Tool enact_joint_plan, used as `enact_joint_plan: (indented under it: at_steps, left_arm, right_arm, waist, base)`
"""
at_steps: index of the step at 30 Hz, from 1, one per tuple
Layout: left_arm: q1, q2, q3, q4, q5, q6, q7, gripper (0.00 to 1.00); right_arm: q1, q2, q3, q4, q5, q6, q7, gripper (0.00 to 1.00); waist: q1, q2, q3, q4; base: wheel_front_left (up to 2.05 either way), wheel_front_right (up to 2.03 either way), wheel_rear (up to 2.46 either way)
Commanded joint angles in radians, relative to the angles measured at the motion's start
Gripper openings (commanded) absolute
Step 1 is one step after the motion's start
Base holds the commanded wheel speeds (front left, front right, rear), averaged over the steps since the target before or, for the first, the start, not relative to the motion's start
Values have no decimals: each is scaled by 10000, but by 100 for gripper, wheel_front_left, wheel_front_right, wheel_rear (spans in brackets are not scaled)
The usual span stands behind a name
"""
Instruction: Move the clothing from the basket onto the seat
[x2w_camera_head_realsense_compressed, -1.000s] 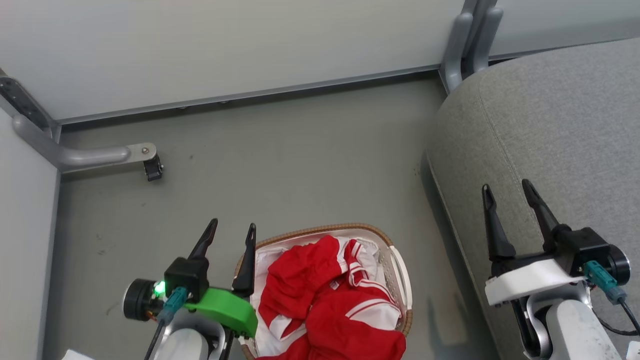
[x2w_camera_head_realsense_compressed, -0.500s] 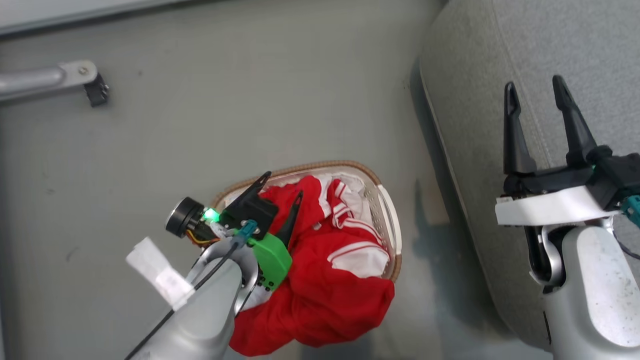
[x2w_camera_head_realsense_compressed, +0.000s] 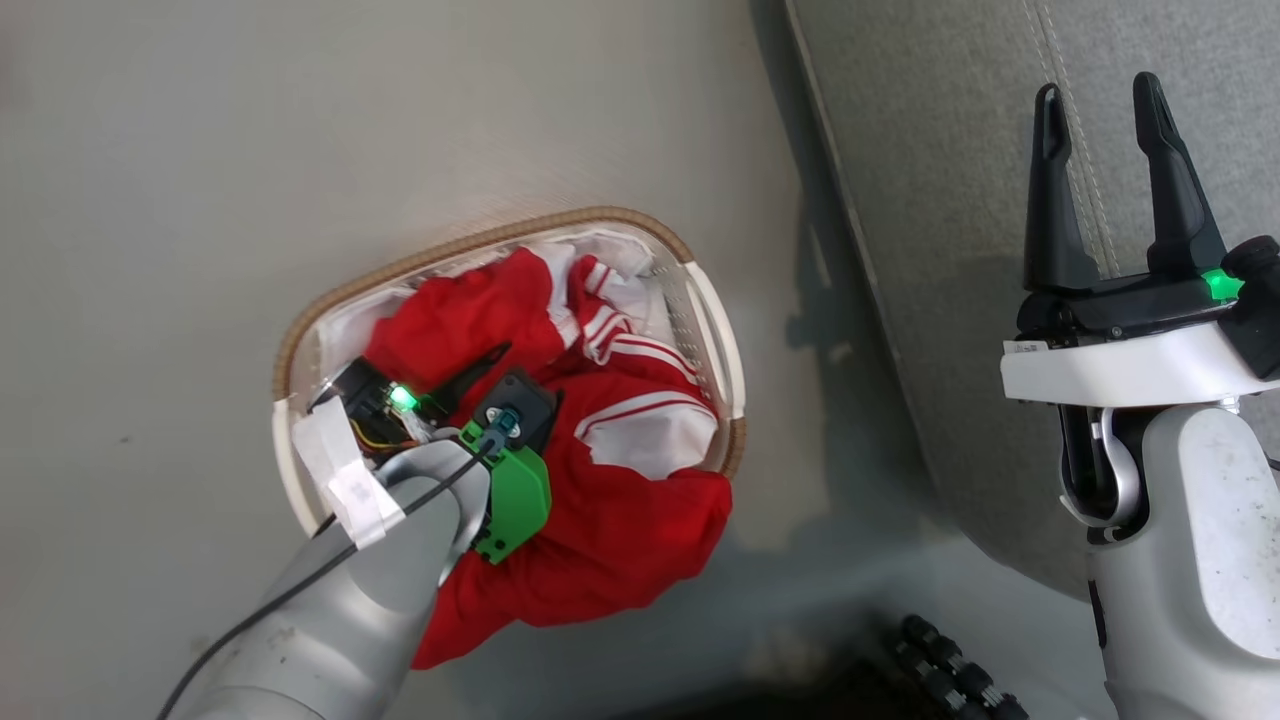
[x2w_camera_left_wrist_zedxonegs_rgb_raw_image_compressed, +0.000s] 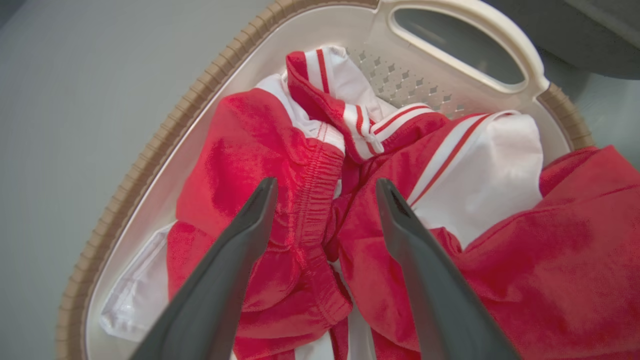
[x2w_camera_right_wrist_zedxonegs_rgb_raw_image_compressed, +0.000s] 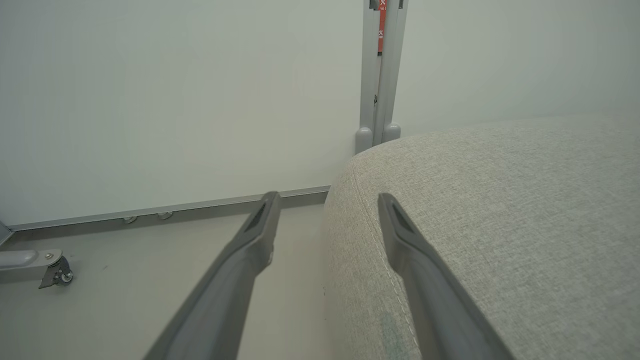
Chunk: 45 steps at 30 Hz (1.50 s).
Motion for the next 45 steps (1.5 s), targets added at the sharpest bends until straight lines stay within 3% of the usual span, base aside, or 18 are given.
enact_joint_plan:
  at_steps: [1,5,17,18,19,20,21,22,26,34,45]
  left_arm:
    - [-349,165,-27,164,31,-16,-7,100]
    - [-593,321,1,509,-23,119,-7,100]
    - [-1186,660,383,1019,-378,1438,-7,100]
    - [-1202,651,445,1005,-463,1529,-7,95]
    - [-1220,647,488,985,-516,1597,-7,81]
    - [-1221,645,516,982,-538,1667,-7,42]
    - [-1221,660,543,988,-557,1734,-7,30]
    - [-1223,682,563,982,-569,1819,-7,0]
    - [-1171,696,643,990,-704,2096,-7,0]
    - [-755,774,869,23,-1069,1965,-7,0]
    - [711,1589,1061,-3083,-1085,1276,-9,0]
  right_arm:
    - [-151,-15,12,-25,133,-3,-49,100]
    - [-158,-17,58,-1,311,-3,-49,100]
    - [-305,-17,117,-105,597,-3,-49,100]
    - [-309,-18,120,-98,604,-5,-49,100]
    - [-310,-17,129,-90,600,-5,-49,100]
    - [-307,-17,145,-79,599,-3,-49,100]
    - [-299,-18,158,-67,599,-5,-49,100]
    - [-290,-18,180,-53,599,-3,-49,100]
    - [-276,-18,236,-43,566,-5,-49,100]
    - [-228,-20,94,76,395,-5,-49,100]
    - [157,-23,-80,400,-44,-5,-49,100]
  waist:
    - [-1,-1,883,-860]
    - [-1,-1,1065,-1005]
    - [-1,-1,1464,-1201]
    - [-1,-1,1478,-1194]
    - [-1,-1,1486,-1185]
    - [-1,-1,1489,-1176]
    - [-1,-1,1488,-1167]
    - [-1,-1,1485,-1156]
    - [-1,-1,1472,-1104]
    - [-1,-1,1259,-775]
    - [-1,-1,-27,-59]
  base:
    - [0,0,0]
    - [0,0,0]
    - [0,0,0]
    - [0,0,0]
    - [0,0,0]
    - [0,0,0]
    - [0,0,0]
    - [0,0,0]
    - [0,0,0]
    - [0,0,0]
    - [0,0,0]
